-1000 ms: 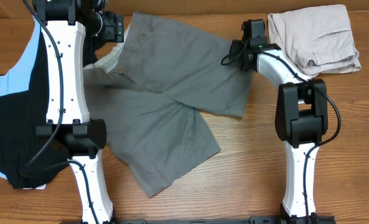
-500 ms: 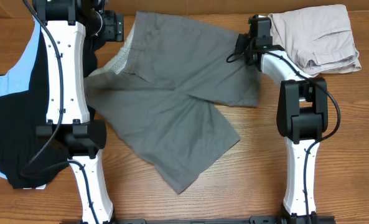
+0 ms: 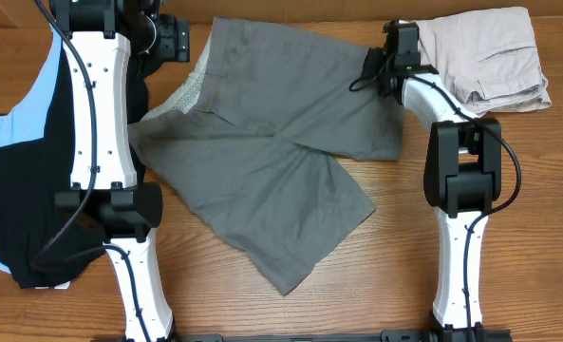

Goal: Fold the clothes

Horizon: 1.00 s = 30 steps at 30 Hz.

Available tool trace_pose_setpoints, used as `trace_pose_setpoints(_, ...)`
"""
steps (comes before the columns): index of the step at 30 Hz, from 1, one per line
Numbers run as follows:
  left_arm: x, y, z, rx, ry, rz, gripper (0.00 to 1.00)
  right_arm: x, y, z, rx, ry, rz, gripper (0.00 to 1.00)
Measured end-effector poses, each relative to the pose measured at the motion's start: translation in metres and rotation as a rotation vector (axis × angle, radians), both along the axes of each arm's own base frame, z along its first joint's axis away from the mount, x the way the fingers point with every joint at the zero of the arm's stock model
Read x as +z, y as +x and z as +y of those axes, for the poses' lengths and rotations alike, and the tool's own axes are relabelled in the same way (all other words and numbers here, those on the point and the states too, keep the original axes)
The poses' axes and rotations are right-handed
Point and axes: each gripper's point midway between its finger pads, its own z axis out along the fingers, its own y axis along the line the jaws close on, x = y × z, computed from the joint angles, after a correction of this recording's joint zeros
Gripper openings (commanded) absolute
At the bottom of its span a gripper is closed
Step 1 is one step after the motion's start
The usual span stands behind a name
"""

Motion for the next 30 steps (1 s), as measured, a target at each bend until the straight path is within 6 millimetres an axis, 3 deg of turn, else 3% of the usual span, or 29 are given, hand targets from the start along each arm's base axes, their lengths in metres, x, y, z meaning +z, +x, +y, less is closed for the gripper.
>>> trace_pose_setpoints(2,0.000,0.001,0.000,-0.014,0.008,-0.006,0.89,0.004,-0.003,0.001,0.008,-0.003,0.048,0.66)
trace_pose_setpoints(8,-0.002,-0.006,0.000,-0.048,0.025,0.020,0.90,0.018,-0.022,-0.013,-0.009,-0.008,0.199,0.86)
trace_pose_setpoints(12,0.006,-0.017,0.000,-0.070,0.036,0.028,0.89,0.054,-0.028,-0.016,-0.002,0.036,0.227,0.93)
trace_pose_setpoints(15,0.032,-0.033,0.000,-0.079,0.042,-0.012,0.90,0.100,-0.043,-0.010,0.027,0.084,0.237,0.93)
trace_pose_setpoints(18,0.071,-0.055,0.000,-0.086,0.047,-0.085,0.90,0.165,-0.060,-0.001,0.065,0.129,0.183,0.93)
trace_pose_setpoints(22,0.121,-0.093,-0.007,-0.103,0.048,-0.190,0.91,0.271,-0.113,0.012,0.121,0.180,0.094,0.97)
trace_pose_setpoints(25,0.150,-0.114,-0.018,-0.129,0.046,-0.264,0.91,0.334,-0.155,0.016,0.149,0.194,0.020,0.98)
trace_pose_setpoints(27,0.161,-0.124,-0.026,-0.150,0.043,-0.296,0.92,0.362,-0.186,0.020,0.164,0.201,0.001,1.00)
trace_pose_setpoints(30,0.170,-0.134,-0.039,-0.186,0.036,-0.322,0.92,0.380,-0.227,0.024,0.179,0.205,0.022,1.00)
